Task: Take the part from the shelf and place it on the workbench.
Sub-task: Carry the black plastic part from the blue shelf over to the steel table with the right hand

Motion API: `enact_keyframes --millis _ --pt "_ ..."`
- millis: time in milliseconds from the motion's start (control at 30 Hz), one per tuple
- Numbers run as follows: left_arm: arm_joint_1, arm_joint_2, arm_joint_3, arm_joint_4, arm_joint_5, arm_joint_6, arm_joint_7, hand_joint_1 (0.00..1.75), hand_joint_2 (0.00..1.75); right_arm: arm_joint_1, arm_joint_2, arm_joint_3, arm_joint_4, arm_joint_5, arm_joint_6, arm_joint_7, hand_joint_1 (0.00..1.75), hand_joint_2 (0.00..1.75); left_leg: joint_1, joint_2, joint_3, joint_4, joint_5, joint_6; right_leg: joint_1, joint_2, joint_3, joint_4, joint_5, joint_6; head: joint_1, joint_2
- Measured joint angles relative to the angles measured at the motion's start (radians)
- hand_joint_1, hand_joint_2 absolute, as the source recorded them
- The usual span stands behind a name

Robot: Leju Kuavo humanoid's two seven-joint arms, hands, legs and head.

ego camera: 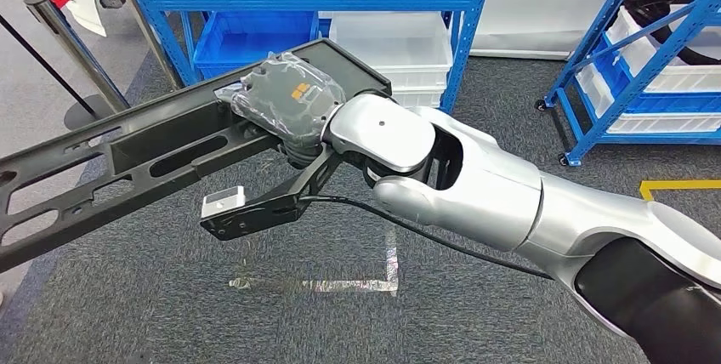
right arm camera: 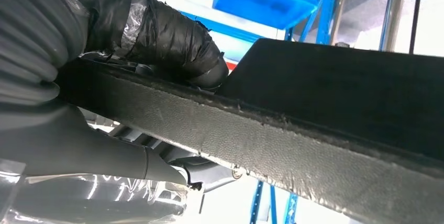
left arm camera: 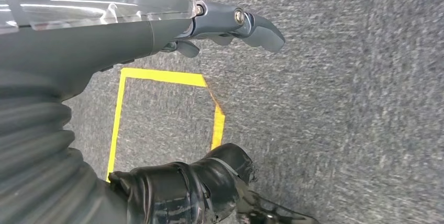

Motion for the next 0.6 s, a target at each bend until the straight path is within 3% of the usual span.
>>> enact_keyframes --millis 67,133,167,267,333,433,467,500,533,600 --pt "0.0 0.001 0.0 0.0 -0.004 0.0 0.0 0.0 1.75 0.002 -0.001 0.001 0.0 0.001 0.0 0.002 1.75 1.75 -0.004 0.0 0.065 -0.082 0.043 0.006 0.002 0.001 -0.016 0.014 0.002 0.001 0.0 0.0" --pt "-0.002 0.002 0.0 0.0 -0.009 0.001 0.0 0.0 1.75 0.002 -0.002 0.001 0.0 0.004 0.0 0.003 1.75 1.75 -0.011 0.0 0.14 -0.192 0.058 0.016 0.005 0.001 -0.029 0.027 0.001 0.004 0.0 0.0" --pt "-0.002 0.003 0.0 0.0 -0.012 0.001 0.0 0.0 1.75 0.003 -0.002 0.001 0.0 0.006 -0.001 0.004 1.75 1.75 -0.015 0.0 0.157 -0.222 0.057 0.021 0.006 0.001 -0.034 0.032 0.002 0.008 0.0 0.0" --pt "0.0 0.004 0.0 0.0 -0.016 0.003 -0.001 0.0 1.75 0.004 -0.006 0.001 0.0 0.011 -0.001 0.007 1.75 1.75 -0.015 0.0 0.158 -0.244 0.063 0.036 0.007 0.001 -0.042 0.036 0.008 0.022 -0.002 0.0" --pt "0.0 0.003 0.0 0.0 -0.017 0.004 -0.001 0.0 1.75 0.004 -0.01 0.001 0.0 0.015 -0.001 0.009 1.75 1.75 -0.007 0.002 0.16 -0.257 0.074 0.048 0.006 0.005 -0.058 0.068 -0.017 0.036 0.002 0.0" --pt "0.0 0.002 0.0 0.0 -0.017 0.004 0.0 0.0 1.75 0.006 -0.014 0.002 0.001 0.023 0.001 0.013 1.75 1.75 -0.001 -0.002 0.153 -0.263 0.084 0.055 -0.012 0.008 -0.132 0.236 -0.104 0.059 0.006 0.0" --pt "0.0 0.002 0.0 0.0 -0.017 0.004 0.001 0.0 1.75 0.008 -0.015 0.003 0.001 0.026 0.002 0.014 1.75 1.75 0.001 -0.005 0.149 -0.262 0.086 0.053 -0.02 0.007 -0.151 0.28 -0.118 0.065 0.006 0.0" --pt "0.001 0.002 0.0 0.0 -0.017 0.004 0.001 0.0 1.75 0.009 -0.016 0.004 0.002 0.03 0.004 0.014 1.75 1.75 0.004 -0.01 0.146 -0.261 0.088 0.05 -0.027 0.007 -0.154 0.292 -0.114 0.071 0.007 0.0" --pt "0.001 0.002 0.0 0.0 -0.017 0.004 0.002 0.0 1.75 0.01 -0.017 0.006 0.002 0.033 0.005 0.015 1.75 1.75 0.007 -0.016 0.143 -0.259 0.09 0.047 -0.034 0.008 -0.137 0.264 -0.091 0.076 0.007 0.0" --pt "0.0 0.002 0.0 0.0 -0.017 0.004 0.003 0.0 1.75 0.009 -0.018 0.007 0.005 0.04 0.005 0.015 1.75 1.75 0.015 -0.031 0.138 -0.256 0.094 0.036 -0.047 0.031 -0.07 0.14 -0.034 0.086 0.007 0.0"
